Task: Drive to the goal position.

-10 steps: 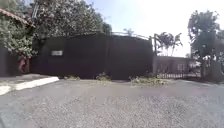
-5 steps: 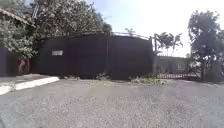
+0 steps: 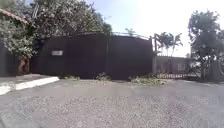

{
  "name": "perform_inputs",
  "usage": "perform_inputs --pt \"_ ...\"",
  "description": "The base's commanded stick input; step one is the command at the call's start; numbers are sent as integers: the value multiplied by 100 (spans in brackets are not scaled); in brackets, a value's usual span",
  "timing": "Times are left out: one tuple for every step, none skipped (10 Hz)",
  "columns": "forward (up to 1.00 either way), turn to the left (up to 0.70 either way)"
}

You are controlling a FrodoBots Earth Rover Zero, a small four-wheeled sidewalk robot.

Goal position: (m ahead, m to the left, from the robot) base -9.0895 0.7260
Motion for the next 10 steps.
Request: perform_inputs --pt "0 -45" --pt "0 -45" --pt "0 -45" --pt "0 -45" --pt "0 -45" --pt "0 -45" --pt "0 -45" --pt "0 -45" --pt "0 -45" --pt "0 -45"
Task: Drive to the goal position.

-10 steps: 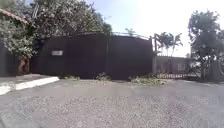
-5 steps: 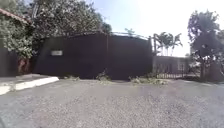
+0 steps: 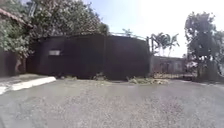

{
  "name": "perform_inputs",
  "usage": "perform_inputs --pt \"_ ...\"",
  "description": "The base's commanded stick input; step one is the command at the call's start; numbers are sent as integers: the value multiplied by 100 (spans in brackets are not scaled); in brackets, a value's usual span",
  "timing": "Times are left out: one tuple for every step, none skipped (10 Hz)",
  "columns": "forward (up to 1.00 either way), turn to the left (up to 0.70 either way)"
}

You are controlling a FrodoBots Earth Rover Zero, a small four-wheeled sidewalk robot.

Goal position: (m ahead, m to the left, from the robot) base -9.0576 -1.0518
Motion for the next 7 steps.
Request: perform_inputs --pt "0 -45" --pt "0 -45" --pt "0 -45" --pt "0 -45" --pt "0 -45" --pt "0 -45" --pt "0 -45"
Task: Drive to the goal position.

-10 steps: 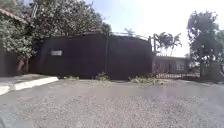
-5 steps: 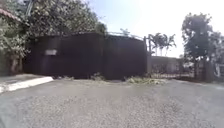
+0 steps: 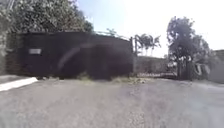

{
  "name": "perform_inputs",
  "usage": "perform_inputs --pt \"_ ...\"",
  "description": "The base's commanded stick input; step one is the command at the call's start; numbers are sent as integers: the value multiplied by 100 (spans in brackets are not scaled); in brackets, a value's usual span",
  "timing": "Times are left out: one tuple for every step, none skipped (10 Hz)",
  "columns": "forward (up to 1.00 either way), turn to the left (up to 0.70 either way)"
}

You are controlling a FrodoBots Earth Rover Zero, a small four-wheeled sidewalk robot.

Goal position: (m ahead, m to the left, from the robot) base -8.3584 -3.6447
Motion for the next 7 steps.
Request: perform_inputs --pt "0 -45" --pt "0 -45" --pt "0 -45" --pt "0 -45" --pt "0 -45" --pt "0 -45" --pt "0 -45"
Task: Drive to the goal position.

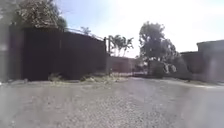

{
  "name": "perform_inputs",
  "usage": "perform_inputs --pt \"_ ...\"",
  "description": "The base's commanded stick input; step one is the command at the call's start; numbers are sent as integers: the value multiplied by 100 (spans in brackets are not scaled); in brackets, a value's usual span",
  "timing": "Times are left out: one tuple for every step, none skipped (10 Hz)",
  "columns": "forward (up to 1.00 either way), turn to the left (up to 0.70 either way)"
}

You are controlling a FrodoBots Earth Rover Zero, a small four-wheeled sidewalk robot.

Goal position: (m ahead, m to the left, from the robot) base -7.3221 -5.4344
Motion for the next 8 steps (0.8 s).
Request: perform_inputs --pt "0 -45" --pt "0 -45" --pt "0 -45" --pt "0 -45" --pt "0 -45" --pt "0 -45" --pt "0 -45" --pt "0 -45"
